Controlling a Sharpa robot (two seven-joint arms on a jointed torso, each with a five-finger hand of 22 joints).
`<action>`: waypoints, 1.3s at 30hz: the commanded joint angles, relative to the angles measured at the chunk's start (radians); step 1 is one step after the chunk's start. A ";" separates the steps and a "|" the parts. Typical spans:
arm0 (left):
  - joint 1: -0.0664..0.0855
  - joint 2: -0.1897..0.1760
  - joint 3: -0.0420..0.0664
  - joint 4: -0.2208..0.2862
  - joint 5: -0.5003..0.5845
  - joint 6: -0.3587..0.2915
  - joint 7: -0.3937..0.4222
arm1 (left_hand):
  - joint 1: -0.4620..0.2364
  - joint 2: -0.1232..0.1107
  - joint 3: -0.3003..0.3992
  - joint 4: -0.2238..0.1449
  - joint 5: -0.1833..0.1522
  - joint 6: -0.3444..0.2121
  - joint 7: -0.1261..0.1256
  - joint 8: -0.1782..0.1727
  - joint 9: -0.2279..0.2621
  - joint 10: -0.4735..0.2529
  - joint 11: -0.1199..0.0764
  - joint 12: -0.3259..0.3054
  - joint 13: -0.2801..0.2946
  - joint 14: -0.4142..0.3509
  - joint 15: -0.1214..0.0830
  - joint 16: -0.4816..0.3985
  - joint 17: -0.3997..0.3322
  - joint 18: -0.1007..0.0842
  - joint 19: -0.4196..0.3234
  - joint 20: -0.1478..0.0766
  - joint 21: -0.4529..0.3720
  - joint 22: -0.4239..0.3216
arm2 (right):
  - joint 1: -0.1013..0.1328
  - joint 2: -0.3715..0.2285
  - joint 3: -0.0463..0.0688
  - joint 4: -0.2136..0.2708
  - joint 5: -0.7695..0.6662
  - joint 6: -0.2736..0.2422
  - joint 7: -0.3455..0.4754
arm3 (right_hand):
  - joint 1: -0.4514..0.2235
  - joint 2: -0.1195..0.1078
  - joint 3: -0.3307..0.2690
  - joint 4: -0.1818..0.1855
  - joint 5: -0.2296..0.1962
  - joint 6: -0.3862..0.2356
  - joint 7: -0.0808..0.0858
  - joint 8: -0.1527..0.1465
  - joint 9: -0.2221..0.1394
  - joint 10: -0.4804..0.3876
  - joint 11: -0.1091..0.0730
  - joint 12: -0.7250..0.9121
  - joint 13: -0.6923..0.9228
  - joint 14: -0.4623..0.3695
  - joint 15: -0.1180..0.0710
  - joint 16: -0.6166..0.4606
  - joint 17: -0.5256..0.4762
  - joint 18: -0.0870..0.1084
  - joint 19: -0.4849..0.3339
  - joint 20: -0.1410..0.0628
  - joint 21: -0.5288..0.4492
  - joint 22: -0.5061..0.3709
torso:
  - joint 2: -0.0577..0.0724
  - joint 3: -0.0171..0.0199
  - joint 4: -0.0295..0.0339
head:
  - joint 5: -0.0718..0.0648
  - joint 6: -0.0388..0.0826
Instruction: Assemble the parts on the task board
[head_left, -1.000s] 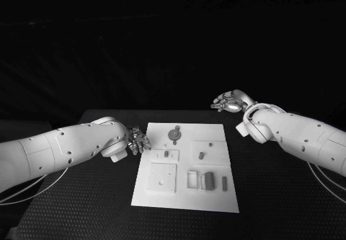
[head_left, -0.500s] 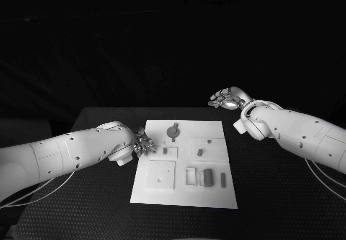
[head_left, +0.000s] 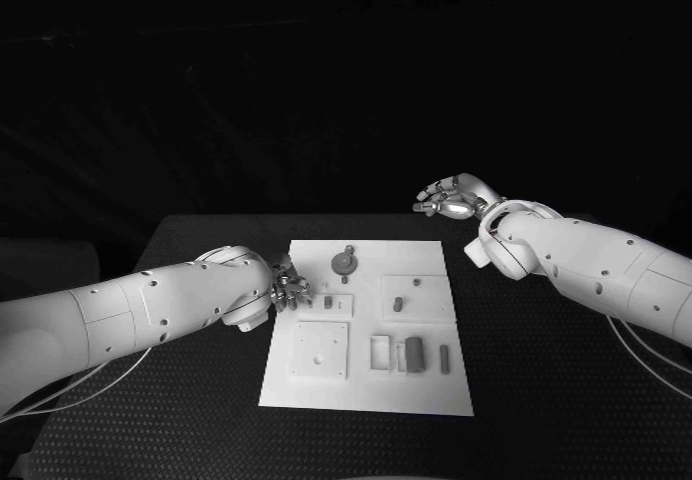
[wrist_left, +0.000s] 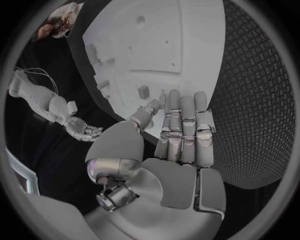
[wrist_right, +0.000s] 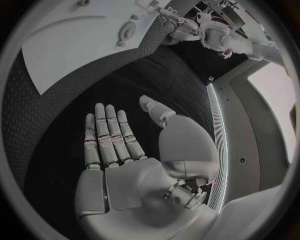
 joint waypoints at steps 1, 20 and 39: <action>-0.003 0.008 0.001 -0.012 -0.030 -0.012 0.013 | 0.008 0.001 0.003 -0.001 0.007 0.013 -0.003 0.003 0.001 0.008 0.000 -0.004 0.001 0.006 -0.002 0.006 0.001 -0.005 0.007 -0.001 0.004 0.002 | 0.000 0.001 0.000 0.002 0.001 0.018 0.011 | 0.000 0.007 -0.004 0.002 -0.004 -0.007 0.024 -0.001 -0.002 0.003 0.005 -0.005 -0.002 0.005 0.004 -0.001 -0.002 -0.012 -0.005 0.000 -0.006 0.002 | 0.001 0.0003 0.0001 | -0.001 -0.001; -0.009 0.013 0.001 -0.009 -0.036 0.072 0.001 | 0.009 0.001 0.003 -0.001 0.020 0.014 -0.004 0.003 -0.001 0.011 -0.001 -0.007 0.003 0.008 -0.003 0.006 0.004 -0.006 0.009 -0.003 0.003 0.006 | -0.002 0.001 0.000 0.000 0.001 0.019 0.011 | 0.000 0.007 -0.005 0.003 -0.004 -0.008 0.026 0.000 -0.006 0.007 0.005 -0.010 -0.006 0.006 0.005 -0.001 -0.008 -0.013 -0.008 0.000 -0.012 0.006 | 0.001 -0.0001 0.0006 | -0.003 -0.007; -0.009 0.011 0.001 -0.007 -0.037 0.074 -0.002 | 0.011 0.001 0.003 -0.002 0.026 0.016 -0.004 0.004 -0.002 0.014 -0.002 -0.007 0.005 0.011 -0.005 0.008 0.006 -0.006 0.012 -0.005 0.004 0.011 | -0.003 0.001 0.000 -0.001 0.001 0.021 0.011 | 0.001 0.006 -0.006 0.003 -0.004 -0.008 0.027 0.001 -0.009 0.009 0.005 -0.013 -0.009 0.006 0.006 -0.002 -0.011 -0.013 -0.008 0.000 -0.015 0.009 | 0.001 0.0006 0.0003 | -0.003 -0.010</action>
